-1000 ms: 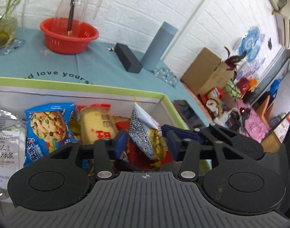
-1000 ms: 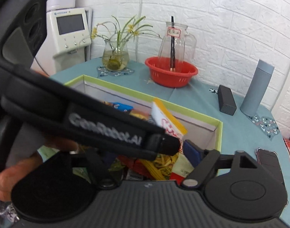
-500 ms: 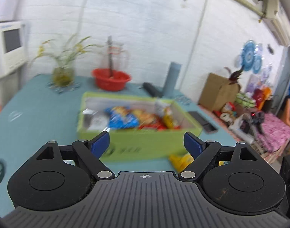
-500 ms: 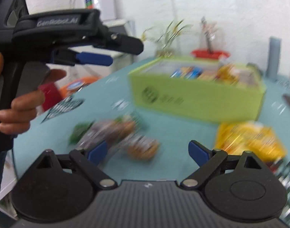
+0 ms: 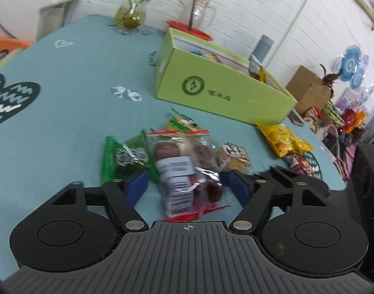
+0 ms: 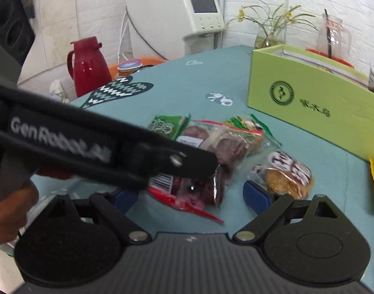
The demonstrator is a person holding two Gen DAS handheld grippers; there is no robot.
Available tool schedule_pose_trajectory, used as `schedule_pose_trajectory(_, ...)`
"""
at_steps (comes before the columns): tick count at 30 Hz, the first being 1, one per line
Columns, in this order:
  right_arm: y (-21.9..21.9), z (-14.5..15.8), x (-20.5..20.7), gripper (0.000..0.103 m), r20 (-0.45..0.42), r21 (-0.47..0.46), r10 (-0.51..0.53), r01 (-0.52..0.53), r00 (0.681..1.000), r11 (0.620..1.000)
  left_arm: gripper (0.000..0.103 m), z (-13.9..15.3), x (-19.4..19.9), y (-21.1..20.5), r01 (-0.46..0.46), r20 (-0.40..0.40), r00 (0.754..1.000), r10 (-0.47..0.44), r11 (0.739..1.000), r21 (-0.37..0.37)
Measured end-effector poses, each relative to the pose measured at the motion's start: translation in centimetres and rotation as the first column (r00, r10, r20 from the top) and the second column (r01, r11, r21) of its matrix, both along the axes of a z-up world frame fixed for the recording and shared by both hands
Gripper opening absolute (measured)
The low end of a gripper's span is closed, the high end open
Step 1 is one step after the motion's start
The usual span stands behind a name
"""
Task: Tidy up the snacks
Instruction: 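Grasp the clear bag of dark cookies with the left gripper and drop it into the box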
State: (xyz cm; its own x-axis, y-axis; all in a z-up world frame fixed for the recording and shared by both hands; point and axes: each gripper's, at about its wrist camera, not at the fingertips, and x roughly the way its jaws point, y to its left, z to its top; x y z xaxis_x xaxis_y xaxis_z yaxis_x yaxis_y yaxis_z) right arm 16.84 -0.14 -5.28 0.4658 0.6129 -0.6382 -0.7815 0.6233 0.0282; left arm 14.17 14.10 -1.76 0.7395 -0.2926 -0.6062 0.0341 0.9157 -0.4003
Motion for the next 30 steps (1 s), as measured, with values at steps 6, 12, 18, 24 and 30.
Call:
schedule_pose_trajectory(6, -0.7, 0.6, -1.6, 0.093, 0.043, -0.019, 0.021, -0.02, 0.999, 1.0, 0.035, 0.2, 0.4, -2.4, 0.043, 0.002, 0.999, -0.043, 0.996, 0.077)
schedule_pose_trajectory(12, -5.7, 0.6, -3.6, 0.093, 0.025, -0.046, -0.061, 0.062, 0.998, 0.997, 0.039, -0.1, -1.6, -7.5, 0.157, -0.024, 0.987, -0.156, 0.986, 0.048)
schedule_pose_trajectory(18, -9.9, 0.5, -3.9, 0.092, -0.001, -0.021, -0.151, 0.151, 0.988, 0.988, 0.046, 0.3, -2.7, -12.0, 0.201, -0.012, 0.979, -0.201, 0.972, 0.119)
schedule_pose_trajectory(24, -10.6, 0.2, -3.3, 0.092, -0.017, 0.048, -0.167, 0.167, 0.986, 0.985, 0.059, 0.5, -1.8, -10.7, 0.132, -0.032, 0.991, -0.13, 0.987, 0.093)
schedule_pose_trajectory(30, -10.2, 0.0, -3.9, 0.081, 0.048, 0.014, -0.177, 0.177, 0.983, 0.984, 0.029, -0.8, -1.2, -10.8, 0.184, -0.058, 0.981, -0.182, 0.982, 0.033)
